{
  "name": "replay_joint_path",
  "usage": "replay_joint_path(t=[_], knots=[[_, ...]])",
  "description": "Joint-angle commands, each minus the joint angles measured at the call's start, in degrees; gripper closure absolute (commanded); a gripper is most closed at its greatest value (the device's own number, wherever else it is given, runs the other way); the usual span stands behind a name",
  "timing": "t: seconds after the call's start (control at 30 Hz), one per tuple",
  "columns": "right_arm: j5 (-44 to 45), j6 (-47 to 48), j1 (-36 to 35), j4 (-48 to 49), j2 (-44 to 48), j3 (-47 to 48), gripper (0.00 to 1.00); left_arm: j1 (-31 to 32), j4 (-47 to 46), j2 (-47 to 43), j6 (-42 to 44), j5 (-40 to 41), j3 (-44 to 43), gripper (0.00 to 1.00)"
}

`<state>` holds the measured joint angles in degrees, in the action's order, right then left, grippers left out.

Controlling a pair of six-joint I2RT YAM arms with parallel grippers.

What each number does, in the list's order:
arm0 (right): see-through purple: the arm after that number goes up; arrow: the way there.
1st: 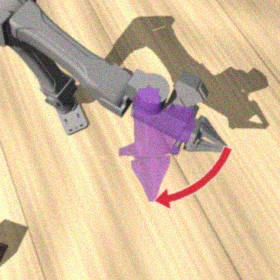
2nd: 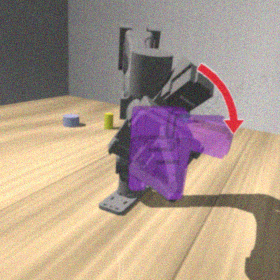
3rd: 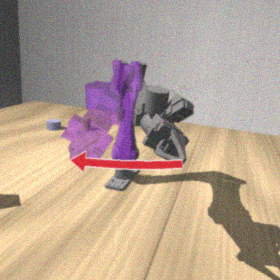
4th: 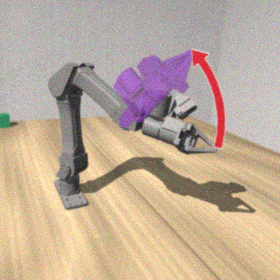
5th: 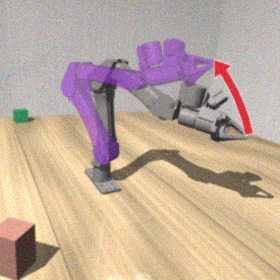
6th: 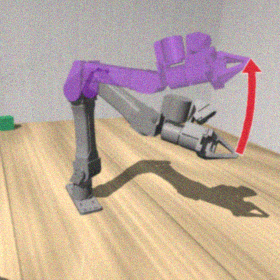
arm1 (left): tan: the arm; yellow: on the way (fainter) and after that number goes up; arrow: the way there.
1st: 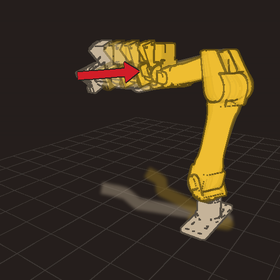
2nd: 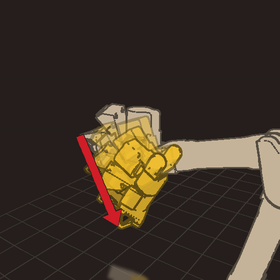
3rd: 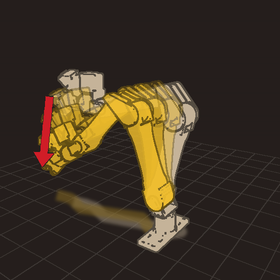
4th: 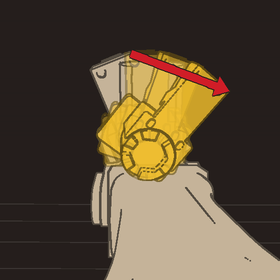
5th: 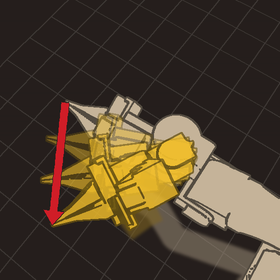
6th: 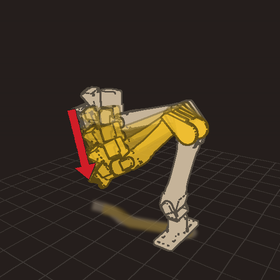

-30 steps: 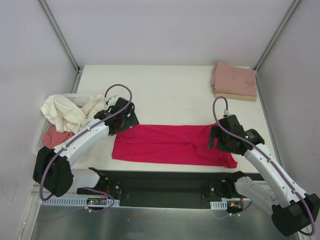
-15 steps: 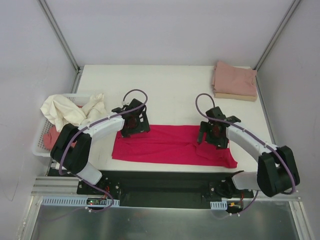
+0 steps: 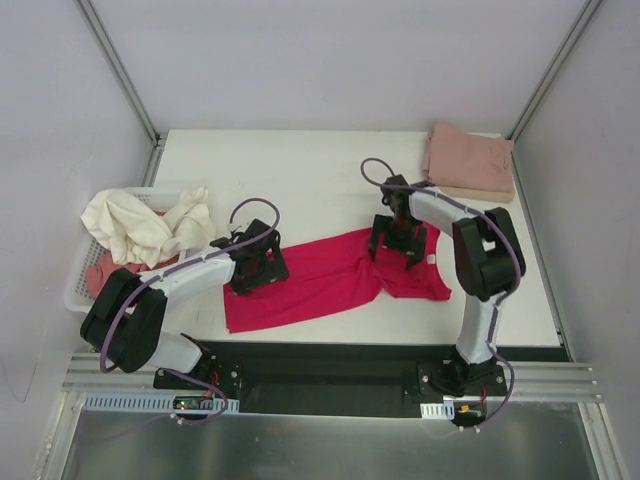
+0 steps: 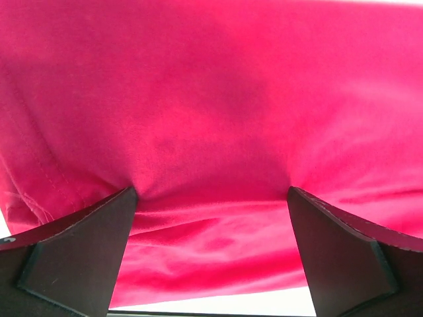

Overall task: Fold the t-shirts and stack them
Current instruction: Rotate the tshirt 90 degrees

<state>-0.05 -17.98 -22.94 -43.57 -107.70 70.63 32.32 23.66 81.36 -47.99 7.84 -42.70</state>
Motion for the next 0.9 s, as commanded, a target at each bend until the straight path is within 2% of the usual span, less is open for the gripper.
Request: replay_joint_path(t=[0.0,0.07,0.1,0.17,0.2,0.3,0.43,0.6,0.8,0.87], knots=[[-5.3,1.9,0.4,6.1,-15.8,16.5,0.03,0.8,1.0,-3.3,-7.9,-0.8,4.9,0.01],[-6.4,3.2,0.4,3.6,-19.7,23.5,0.03,2.0,-0.5,-5.4,-9.8,-0.9,5.8,0.01],[-5.8,4.1,0.4,1.7,-23.2,31.5,0.03,2.7,-1.2,-5.8,-11.3,-1.0,5.9,0.01],[-7.5,7.1,0.1,-0.5,-26.1,37.7,0.03,5.3,-3.4,-5.8,-13.3,-1.3,5.6,0.01],[-8.6,7.7,0.2,-1.9,-28.9,44.9,0.03,6.2,-3.9,-5.3,-14.1,-1.6,5.3,0.01],[-13.1,9.9,0.0,-3.2,-33.9,54.2,0.03,9.5,-6.4,-2.8,-16.5,-2.9,4.4,0.01],[-17.3,8.0,0.4,-1.5,-38.9,60.3,0.03,13.5,-8.4,2.5,-17.5,-5.5,2.3,0.01],[-20.8,5.6,0.2,7.4,-42.8,63.0,0.03,19.5,-11.9,5.2,-20.7,-6.6,-0.4,0.01],[-17.2,5.4,-0.7,16.9,-45.3,67.8,0.03,27.3,-13.0,11.0,-21.1,-5.8,-9.1,0.01],[-19.8,3.6,-0.2,21.7,-45.8,68.1,0.03,28.5,-12.9,14.0,-20.5,-5.4,-12.2,0.01]])
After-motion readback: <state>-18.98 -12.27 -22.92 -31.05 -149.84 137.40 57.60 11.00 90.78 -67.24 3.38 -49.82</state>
